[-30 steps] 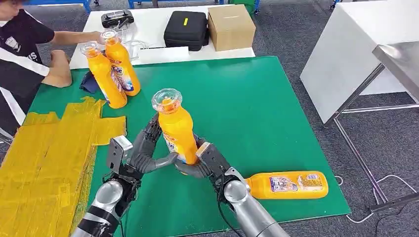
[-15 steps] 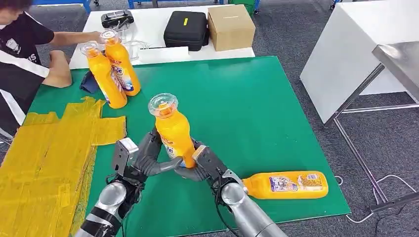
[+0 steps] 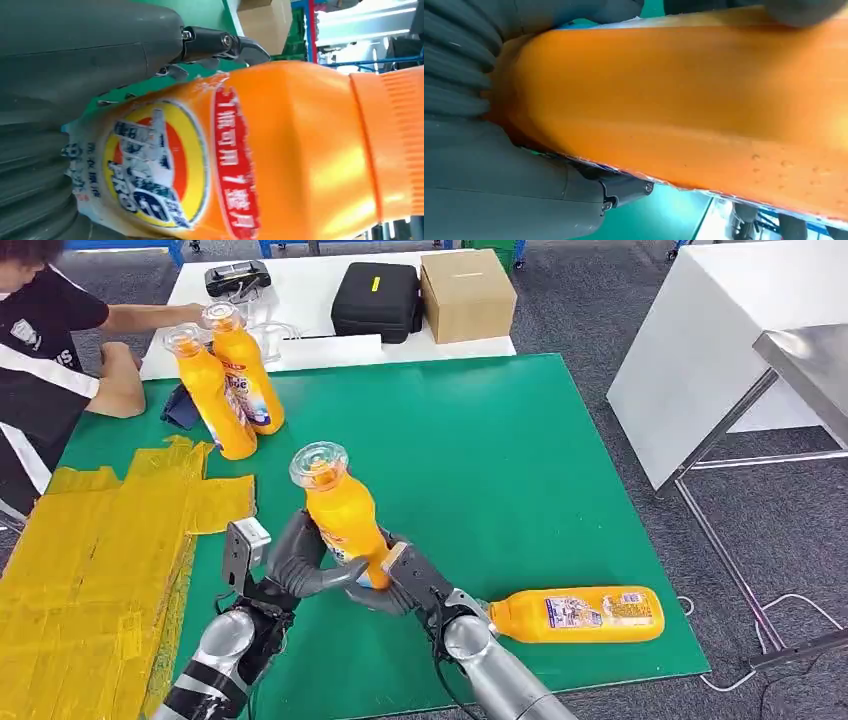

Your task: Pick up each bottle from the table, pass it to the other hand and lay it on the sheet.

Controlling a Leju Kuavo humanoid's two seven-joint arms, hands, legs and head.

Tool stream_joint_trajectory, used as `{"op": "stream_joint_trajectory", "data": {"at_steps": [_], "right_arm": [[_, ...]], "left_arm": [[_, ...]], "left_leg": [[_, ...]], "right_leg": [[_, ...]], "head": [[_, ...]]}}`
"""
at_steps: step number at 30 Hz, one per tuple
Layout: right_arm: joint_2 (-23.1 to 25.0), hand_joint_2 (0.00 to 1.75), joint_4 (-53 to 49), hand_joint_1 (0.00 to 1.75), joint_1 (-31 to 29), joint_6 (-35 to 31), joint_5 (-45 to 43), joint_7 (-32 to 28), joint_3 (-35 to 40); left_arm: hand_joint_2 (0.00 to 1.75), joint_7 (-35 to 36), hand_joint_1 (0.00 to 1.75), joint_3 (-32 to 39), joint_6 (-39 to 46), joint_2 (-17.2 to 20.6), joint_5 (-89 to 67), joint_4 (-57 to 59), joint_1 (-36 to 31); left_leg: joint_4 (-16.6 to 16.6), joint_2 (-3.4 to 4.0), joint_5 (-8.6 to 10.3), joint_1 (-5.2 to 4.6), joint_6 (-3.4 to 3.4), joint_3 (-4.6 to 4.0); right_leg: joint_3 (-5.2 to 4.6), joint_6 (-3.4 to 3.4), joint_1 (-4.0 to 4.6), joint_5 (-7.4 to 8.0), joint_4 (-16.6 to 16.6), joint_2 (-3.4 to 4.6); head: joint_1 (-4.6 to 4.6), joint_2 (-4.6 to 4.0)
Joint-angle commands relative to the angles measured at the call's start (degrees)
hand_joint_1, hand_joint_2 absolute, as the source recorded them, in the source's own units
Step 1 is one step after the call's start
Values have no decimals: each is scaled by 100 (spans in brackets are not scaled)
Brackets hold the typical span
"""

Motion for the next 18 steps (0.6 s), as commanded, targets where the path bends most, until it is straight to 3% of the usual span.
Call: {"op": "stream_joint_trajectory", "data": {"at_steps": [1,18], "right_arm": [[-64,175,421,175,-212,-58,7,-6,201],[-201,175,109,175,-189,-152,8,-24,58]], "left_arm": [[175,17,169,68,61,-64,192,93,-94],[175,9,175,24,91,0,291,77,-53]], "left_leg": [[3,-7,-12,8,-7,22],[0,-8,-7,4,-5,16]], "right_leg": [[25,-9,7,-9,-2,-1],[17,-7,3,-6,-2,-3]], "head": [[0,0],[0,0]]}}
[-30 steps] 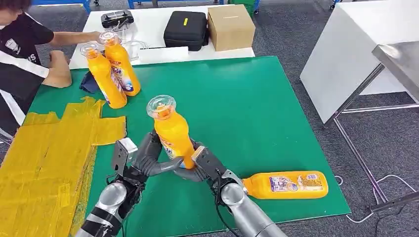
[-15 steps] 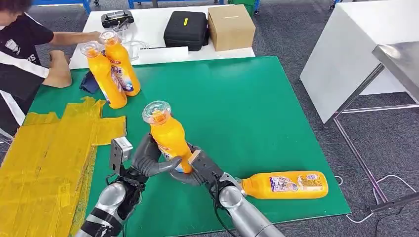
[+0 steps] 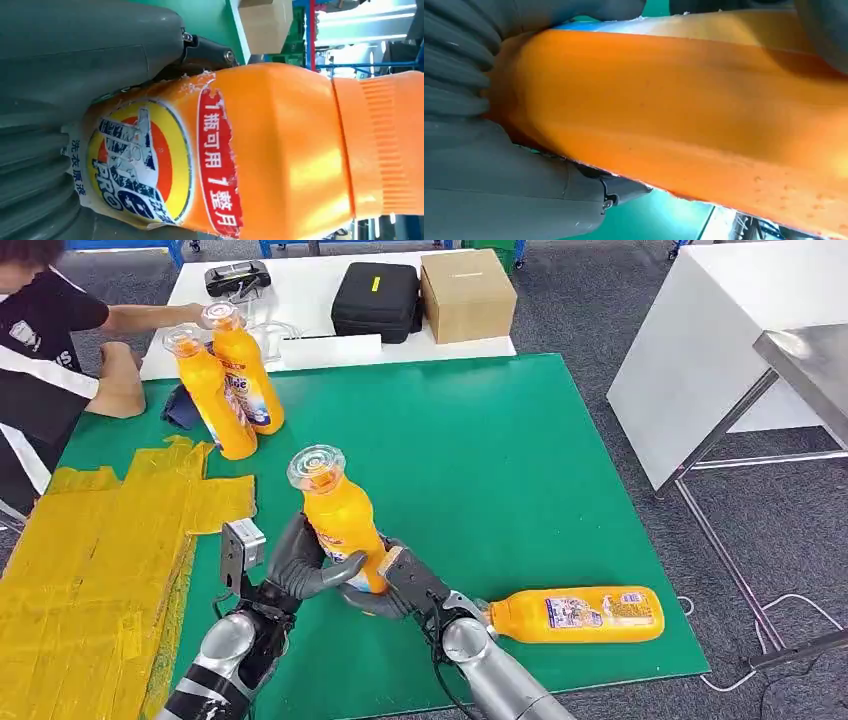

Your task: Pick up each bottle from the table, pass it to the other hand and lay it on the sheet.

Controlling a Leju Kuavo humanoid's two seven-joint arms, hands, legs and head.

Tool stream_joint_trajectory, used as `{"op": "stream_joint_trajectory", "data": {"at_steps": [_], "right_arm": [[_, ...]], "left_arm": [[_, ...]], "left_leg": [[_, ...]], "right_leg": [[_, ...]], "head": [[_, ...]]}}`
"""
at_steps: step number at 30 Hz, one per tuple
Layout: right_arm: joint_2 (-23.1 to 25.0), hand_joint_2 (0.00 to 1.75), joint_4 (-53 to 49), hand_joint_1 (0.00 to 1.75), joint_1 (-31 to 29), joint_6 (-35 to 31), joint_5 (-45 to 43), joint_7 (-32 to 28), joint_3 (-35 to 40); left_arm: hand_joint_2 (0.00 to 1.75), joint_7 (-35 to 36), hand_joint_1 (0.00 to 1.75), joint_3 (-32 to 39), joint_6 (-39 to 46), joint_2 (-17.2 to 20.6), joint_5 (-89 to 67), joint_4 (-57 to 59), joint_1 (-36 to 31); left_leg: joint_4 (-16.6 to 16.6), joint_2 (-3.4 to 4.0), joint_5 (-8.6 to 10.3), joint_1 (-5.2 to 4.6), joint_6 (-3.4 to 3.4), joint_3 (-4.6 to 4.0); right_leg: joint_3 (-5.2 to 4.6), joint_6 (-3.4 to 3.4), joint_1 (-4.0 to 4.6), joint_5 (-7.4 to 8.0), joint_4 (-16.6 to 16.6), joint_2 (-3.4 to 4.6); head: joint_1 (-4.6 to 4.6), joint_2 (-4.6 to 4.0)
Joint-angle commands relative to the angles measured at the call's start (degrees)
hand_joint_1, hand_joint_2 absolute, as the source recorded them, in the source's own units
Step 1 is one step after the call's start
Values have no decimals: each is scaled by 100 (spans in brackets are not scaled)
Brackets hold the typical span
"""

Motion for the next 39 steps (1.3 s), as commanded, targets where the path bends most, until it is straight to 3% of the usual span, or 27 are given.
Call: {"op": "stream_joint_trajectory", "data": {"at_steps": [1,11,12,13,14,15,18,19,23,26,33,34,39], "right_arm": [[-186,175,61,175,-183,3,2,-24,27],[-243,175,-197,175,-149,-91,-28,-53,-101],[-300,175,-323,154,-131,-188,59,-57,-107],[-358,175,-476,28,-84,-344,176,-38,-140],[-388,175,-577,0,-41,-400,207,-25,-176],[-475,0,-837,0,72,-415,196,-4,-262],[-721,0,-1420,0,370,-480,220,12,-498],[-812,0,-1750,0,545,-473,223,26,-623],[-1015,0,-2437,0,848,-294,262,-136,-873],[-1048,0,-2721,0,913,-263,335,-174,-969],[-1139,0,-3230,0,973,-279,487,-272,-1087],[-1145,0,-3337,0,980,-275,518,-283,-1094],[-1237,0,-3487,0,1028,-284,512,-280,-1088]], "left_arm": [[175,13,175,24,10,41,33,123,-132],[175,6,175,15,54,52,30,109,-101],[175,-54,175,37,156,60,-45,59,-86],[175,-156,175,62,483,76,-330,-33,-59],[175,-223,175,64,740,89,-580,-101,-41],[175,-289,175,84,1170,107,-996,-277,13],[175,-292,175,249,1629,239,-1458,-650,127],[175,-384,175,356,2272,325,-2150,-830,166],[175,-291,175,710,3128,593,-3557,-1163,80],[175,-86,175,946,3256,749,-4163,-1129,-92],[175,727,175,1124,3231,1267,-5881,-391,-573],[175,1119,175,1149,3501,1399,-6830,8,-705],[175,1549,175,1365,4244,1508,-8230,1691,-1099]], "left_leg": [[2,-10,-10,4,-6,21],[7,-14,-18,9,-9,32],[0,-9,-6,4,-5,13],[4,-12,-12,6,-6,23],[7,-13,-16,8,-7,27],[10,-15,-23,11,-9,37],[8,-22,-21,9,-8,34],[1,-20,-9,6,-6,17],[6,-19,-15,7,-8,17],[7,-15,-12,7,-9,11],[10,-15,-13,13,-12,21],[12,-12,-17,15,-14,27],[-3,-11,-10,10,-14,38]], "right_leg": [[23,-8,4,-9,-1,-3],[36,-12,9,-16,1,-5],[15,-7,3,-6,-2,-4],[25,-9,5,-11,0,-5],[31,-11,8,-14,0,-5],[42,-14,10,-21,3,-5],[42,-12,8,-21,1,-12],[22,-8,6,-11,-4,-14],[23,-10,6,-15,2,-10],[15,-12,7,-12,6,-7],[22,-15,11,-14,6,-6],[27,-17,14,-16,7,-3],[37,-15,8,-13,-3,-5]], "head": [[0,0],[-2,0],[-2,0],[0,0],[-2,0],[-2,0],[-2,0],[-2,0],[0,0],[0,0],[0,0],[0,0],[0,0]]}}
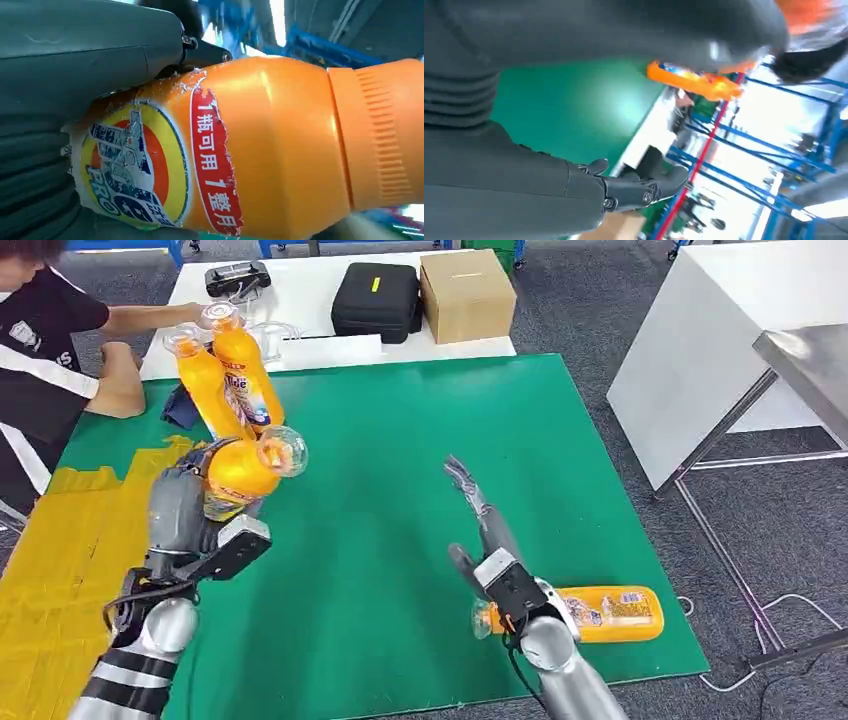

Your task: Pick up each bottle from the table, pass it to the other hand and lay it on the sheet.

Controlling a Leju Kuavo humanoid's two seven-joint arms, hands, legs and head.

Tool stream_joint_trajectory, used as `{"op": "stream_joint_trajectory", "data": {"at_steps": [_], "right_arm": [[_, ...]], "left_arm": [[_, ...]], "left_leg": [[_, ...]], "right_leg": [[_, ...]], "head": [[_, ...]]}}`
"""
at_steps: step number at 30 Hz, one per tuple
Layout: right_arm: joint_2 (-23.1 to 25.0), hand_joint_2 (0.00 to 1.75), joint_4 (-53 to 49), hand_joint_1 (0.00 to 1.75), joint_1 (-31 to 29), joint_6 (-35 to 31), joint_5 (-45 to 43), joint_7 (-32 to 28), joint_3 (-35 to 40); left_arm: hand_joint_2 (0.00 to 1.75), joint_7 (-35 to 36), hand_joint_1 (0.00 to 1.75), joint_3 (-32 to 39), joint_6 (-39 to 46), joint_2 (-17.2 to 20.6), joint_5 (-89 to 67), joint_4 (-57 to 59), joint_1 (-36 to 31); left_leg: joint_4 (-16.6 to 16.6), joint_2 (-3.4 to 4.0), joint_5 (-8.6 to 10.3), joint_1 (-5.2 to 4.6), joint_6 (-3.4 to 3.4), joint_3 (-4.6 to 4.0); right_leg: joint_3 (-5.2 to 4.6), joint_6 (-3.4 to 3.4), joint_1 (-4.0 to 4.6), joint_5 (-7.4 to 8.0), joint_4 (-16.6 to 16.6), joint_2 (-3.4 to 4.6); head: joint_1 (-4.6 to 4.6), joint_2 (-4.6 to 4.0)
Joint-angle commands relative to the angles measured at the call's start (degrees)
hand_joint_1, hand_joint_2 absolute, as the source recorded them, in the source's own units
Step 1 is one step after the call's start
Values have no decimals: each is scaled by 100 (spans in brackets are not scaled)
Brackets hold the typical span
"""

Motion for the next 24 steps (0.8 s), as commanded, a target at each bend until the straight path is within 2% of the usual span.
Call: {"op": "stream_joint_trajectory", "data": {"at_steps": [1,8,11,13,16,21,22,23,24], "right_arm": [[-278,0,-434,0,16,26,0,-5,-62],[-279,0,-405,0,-1,25,0,-5,-50],[-325,0,-320,0,-129,13,-19,-45,76],[-333,0,-307,0,-172,6,-23,-49,118],[-335,0,-291,0,-202,-37,-13,-61,157],[-348,0,-222,0,-251,-69,3,-25,204],[-348,0,-220,0,-254,-75,10,-15,208],[-344,0,-222,0,-249,-97,36,14,213],[-334,0,-228,0,-223,-138,86,56,210]], "left_arm": [[175,632,175,342,892,496,-1940,2756,-891],[175,597,175,343,997,477,-1927,2895,-920],[175,849,175,227,1148,664,-2606,3781,-1131],[175,591,175,339,1145,642,-2361,4278,-1240],[175,601,175,326,1238,645,-2391,4602,-1309],[175,546,175,518,1183,455,-2188,5137,-1345],[175,510,56,558,1184,420,-2128,5178,-1348],[175,352,0,715,1213,318,-1879,5211,-1333],[175,67,0,942,1153,182,-1465,5158,-1286]], "left_leg": [[-2,-17,-19,11,-13,52],[0,-13,-9,6,-6,21],[1,-7,-11,6,-7,26],[3,-3,-18,10,-11,41],[-2,1,-7,4,-7,21],[3,-9,-18,10,-10,37],[0,-7,-12,5,-7,27],[4,-4,-17,10,-9,33],[-1,-2,-8,4,-6,19]], "right_leg": [[54,-18,9,-19,-4,-6],[22,-8,5,-10,-3,-8],[24,-9,5,-10,-2,0],[39,-15,9,-14,-1,6],[18,-9,3,-5,-2,6],[38,-13,10,-16,-1,-1],[28,-8,4,-11,-2,0],[35,-11,9,-13,-1,4],[18,-6,3,-7,-1,2]], "head": [[0,0],[0,0],[0,0],[0,0],[0,0],[0,0],[0,0],[0,0],[0,0]]}}
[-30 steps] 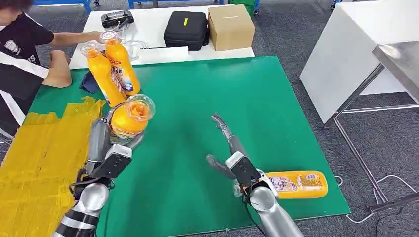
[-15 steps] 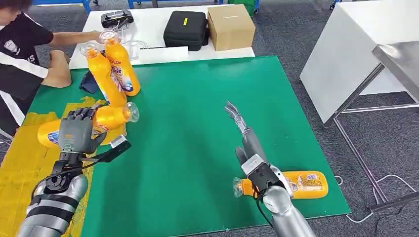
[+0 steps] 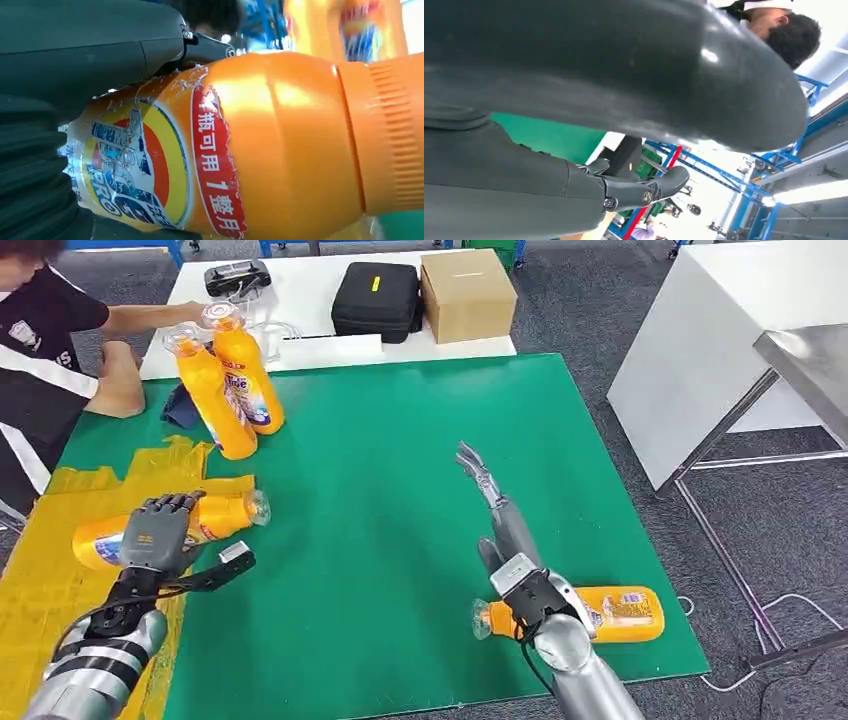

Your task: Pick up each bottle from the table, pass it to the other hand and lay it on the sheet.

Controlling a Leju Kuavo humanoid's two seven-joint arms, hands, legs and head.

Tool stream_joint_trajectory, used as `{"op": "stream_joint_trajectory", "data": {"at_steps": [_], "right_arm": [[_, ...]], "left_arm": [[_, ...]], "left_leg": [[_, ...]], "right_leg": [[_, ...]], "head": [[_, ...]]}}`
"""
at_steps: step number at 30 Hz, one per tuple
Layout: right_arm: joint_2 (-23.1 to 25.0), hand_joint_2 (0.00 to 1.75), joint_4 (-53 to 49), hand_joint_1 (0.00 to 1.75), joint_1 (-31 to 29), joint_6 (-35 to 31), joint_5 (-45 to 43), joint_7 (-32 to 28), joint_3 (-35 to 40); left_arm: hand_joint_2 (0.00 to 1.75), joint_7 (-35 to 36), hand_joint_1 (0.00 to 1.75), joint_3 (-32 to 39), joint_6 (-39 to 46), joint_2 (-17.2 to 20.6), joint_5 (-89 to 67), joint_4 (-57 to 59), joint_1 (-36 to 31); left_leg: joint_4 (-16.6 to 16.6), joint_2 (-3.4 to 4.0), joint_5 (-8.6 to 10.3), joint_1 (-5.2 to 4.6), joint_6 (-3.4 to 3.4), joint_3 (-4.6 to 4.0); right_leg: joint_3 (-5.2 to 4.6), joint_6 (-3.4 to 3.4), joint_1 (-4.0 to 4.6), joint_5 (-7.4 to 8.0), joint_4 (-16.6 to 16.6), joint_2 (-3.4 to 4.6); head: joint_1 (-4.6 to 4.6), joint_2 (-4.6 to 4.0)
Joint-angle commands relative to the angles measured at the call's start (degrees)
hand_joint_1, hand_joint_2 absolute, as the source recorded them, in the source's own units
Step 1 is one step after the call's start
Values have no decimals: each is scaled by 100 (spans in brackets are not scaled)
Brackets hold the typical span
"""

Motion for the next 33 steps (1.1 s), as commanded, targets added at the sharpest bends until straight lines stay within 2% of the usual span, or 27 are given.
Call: {"op": "stream_joint_trajectory", "data": {"at_steps": [1,8,13,17,20,21,22,26,27,29,33], "right_arm": [[-99,0,241,0,-205,-141,129,136,179],[-67,0,228,0,-108,-65,139,99,204],[-76,0,237,0,-116,-27,154,88,229],[-96,0,226,0,-100,-37,264,89,256],[-304,0,148,0,-27,-212,835,155,376],[-458,0,112,0,-5,-367,1305,211,469],[-581,0,33,0,83,-422,1513,237,494],[-614,0,-13,0,138,-428,1523,232,463],[-673,0,-15,0,108,-426,1679,244,525],[-974,0,-245,0,285,-557,2023,244,538],[-1397,0,-793,0,787,-725,2220,195,248]], "left_arm": [[175,-729,0,738,-229,-539,1156,1126,-296],[175,-1129,0,877,-1020,-723,1837,859,-72],[175,-1159,0,865,-1130,-728,1924,827,-23],[175,-1243,0,977,-1049,-804,2185,678,148],[175,-1920,0,1144,-796,-1074,2871,-54,549],[175,-2281,0,1204,-852,-1227,3321,-547,773],[175,-2390,0,1128,-874,-1324,3537,-1109,1046],[175,-2184,0,1011,-910,-1317,3513,-1414,1173],[175,-2332,0,1040,-823,-1328,3622,-1491,1193],[175,-2934,0,1030,-258,-1532,3926,-2289,1521],[175,-3124,0,733,379,-1681,3974,-3919,2172]], "left_leg": [[-1,-9,-9,3,-4,22],[1,-15,-19,8,-8,43],[-5,-15,-7,1,-5,35],[5,-17,-27,15,-13,71],[-9,-18,-8,0,-5,60],[-11,-23,-10,2,-5,69],[-8,-20,-14,4,-6,76],[1,-41,-18,6,-3,70],[0,-31,-11,1,-3,57],[10,-29,-23,7,-6,60],[6,-31,-14,0,-3,37]], "right_leg": [[24,-6,2,-8,-4,-4],[47,-13,7,-15,-7,-3],[38,-8,1,-7,-7,-5],[76,-21,14,-20,-6,3],[64,-9,0,-8,-11,-1],[77,-9,1,-9,-15,-4],[83,-11,3,-11,-14,0],[83,-9,4,-20,-13,-21],[65,-7,-1,-12,-9,-12],[72,-11,5,-20,-5,-7],[43,-5,0,-14,-6,-20]], "head": [[0,0],[0,0],[0,0],[0,0],[0,0],[0,0],[0,0],[-2,0],[0,0],[2,0],[0,0]]}}
